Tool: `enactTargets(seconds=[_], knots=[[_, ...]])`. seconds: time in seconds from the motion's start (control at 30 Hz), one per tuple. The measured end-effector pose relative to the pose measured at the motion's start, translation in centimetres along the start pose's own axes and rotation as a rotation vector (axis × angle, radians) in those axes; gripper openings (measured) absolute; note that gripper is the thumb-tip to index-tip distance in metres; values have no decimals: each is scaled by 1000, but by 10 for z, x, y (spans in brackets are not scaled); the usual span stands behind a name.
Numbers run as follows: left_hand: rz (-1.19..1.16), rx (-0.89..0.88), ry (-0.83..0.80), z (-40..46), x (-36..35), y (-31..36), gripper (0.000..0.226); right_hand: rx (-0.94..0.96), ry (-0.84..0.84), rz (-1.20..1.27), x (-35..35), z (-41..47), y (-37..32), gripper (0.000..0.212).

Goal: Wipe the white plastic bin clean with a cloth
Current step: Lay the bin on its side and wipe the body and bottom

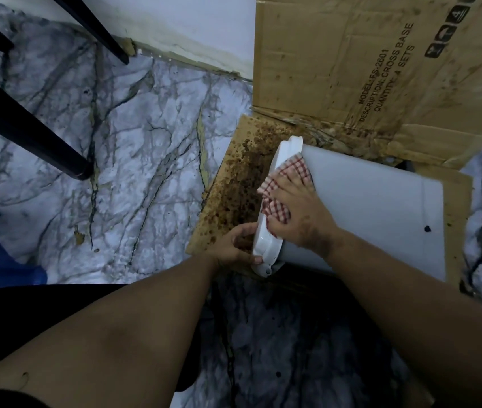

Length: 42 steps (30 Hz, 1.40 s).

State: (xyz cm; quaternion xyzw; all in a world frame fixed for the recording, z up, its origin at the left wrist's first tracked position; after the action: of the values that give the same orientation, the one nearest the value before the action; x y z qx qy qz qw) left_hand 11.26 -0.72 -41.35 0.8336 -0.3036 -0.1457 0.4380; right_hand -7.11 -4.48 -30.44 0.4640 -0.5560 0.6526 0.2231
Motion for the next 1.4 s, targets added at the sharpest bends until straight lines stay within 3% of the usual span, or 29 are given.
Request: enactTargets(seconds=[0.17,0.27,0.5,0.7,0.83,1.07,1.4], knots=[[14,-7,14,-5,-1,5,103,23,9,-71,-28,-37,-32,61],[-7,-18,13,-5,-2,4,95,25,5,-93,-37,-53,-39,63],[-36,-33,-22,-7,-5,8,101,83,-4,-54,-15,-26,-20,63],[1,-113,-99,-10,-7,16,94,16,-37,1,6,7,2,60],[-21,-55,-71,-9,-6,10,90,123,-65,-55,-11,-19,-12,57],[-35,9,-37,-5,-5,4,69,151,-84,-119,-35,-47,-20,54],[49,-64,-121,-5,-5,14,95,-11,-55,61,30,44,22,55]])
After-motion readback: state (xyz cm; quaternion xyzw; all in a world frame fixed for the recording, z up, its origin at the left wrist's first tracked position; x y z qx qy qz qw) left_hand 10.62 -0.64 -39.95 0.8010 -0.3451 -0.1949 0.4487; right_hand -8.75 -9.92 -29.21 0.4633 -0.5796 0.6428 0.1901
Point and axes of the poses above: each hand's wrist, its own z-axis towards the middle knuckle, its own x-axis out of the back of the hand, y = z × x, the point moved 4 cm from there along z, towards the middle knuckle, and after that the axes turned 10 degrees about z, right-handed, at the moved point
